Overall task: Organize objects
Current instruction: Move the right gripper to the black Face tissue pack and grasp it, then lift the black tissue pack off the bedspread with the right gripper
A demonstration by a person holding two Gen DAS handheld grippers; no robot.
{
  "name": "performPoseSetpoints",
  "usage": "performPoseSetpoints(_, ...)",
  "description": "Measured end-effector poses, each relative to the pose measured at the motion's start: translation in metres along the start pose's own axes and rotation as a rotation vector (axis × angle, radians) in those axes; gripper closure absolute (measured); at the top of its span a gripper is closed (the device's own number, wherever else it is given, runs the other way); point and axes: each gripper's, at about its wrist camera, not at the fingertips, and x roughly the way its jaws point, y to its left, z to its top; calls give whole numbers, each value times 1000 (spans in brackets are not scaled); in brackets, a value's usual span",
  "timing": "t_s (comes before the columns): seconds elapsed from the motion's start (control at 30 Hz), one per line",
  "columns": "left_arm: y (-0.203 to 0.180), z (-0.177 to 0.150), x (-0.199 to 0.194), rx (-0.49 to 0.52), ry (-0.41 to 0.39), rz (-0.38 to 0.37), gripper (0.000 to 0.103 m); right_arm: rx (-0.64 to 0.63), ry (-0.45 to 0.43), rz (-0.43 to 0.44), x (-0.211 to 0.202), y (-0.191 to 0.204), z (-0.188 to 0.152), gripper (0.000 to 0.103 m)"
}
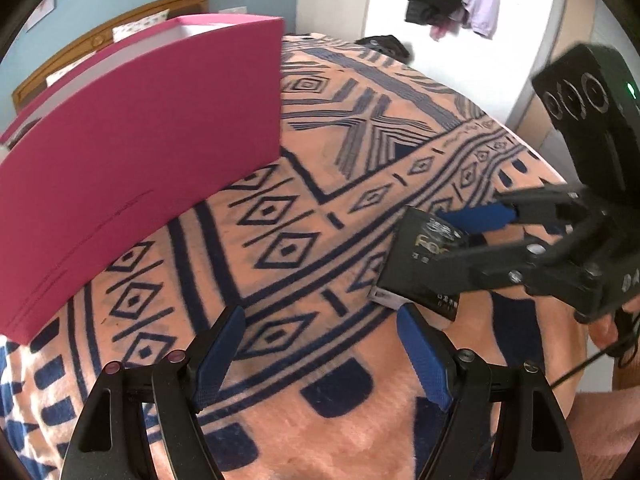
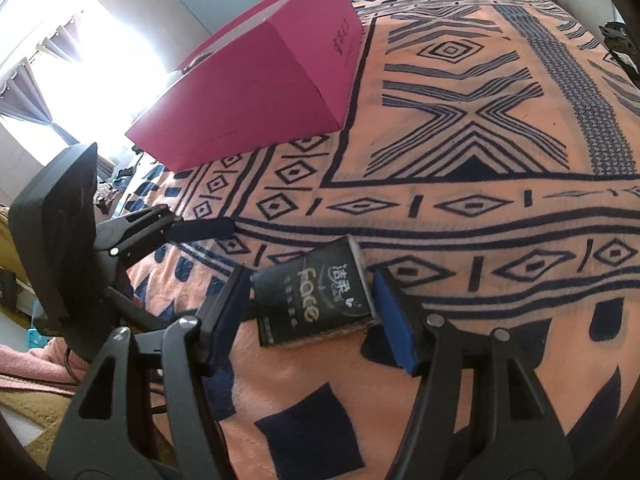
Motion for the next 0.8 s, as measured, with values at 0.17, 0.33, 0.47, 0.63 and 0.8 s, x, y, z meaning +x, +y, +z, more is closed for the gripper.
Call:
performPoseSetpoints(0.17, 16, 2, 1, -71, -9, 15, 23, 0, 9, 29, 7, 7, -1, 38)
performPoseSetpoints(0.33, 34, 0, -1, -133, -21, 25, 24, -10, 21, 62, 12, 15, 0, 38)
performPoseSetpoints(0.47, 55, -4, -6, -203, -32, 22, 24, -18, 31, 101, 20, 23, 0, 38)
performPoseSetpoints(0.63, 72, -11, -15, -278, -55, -30, 31, -47, 34, 121, 25, 32, 0, 38)
performPoseSetpoints(0.8, 64, -14, -15, -267, -49, -122, 44, -31, 1, 99, 25, 26, 2, 38)
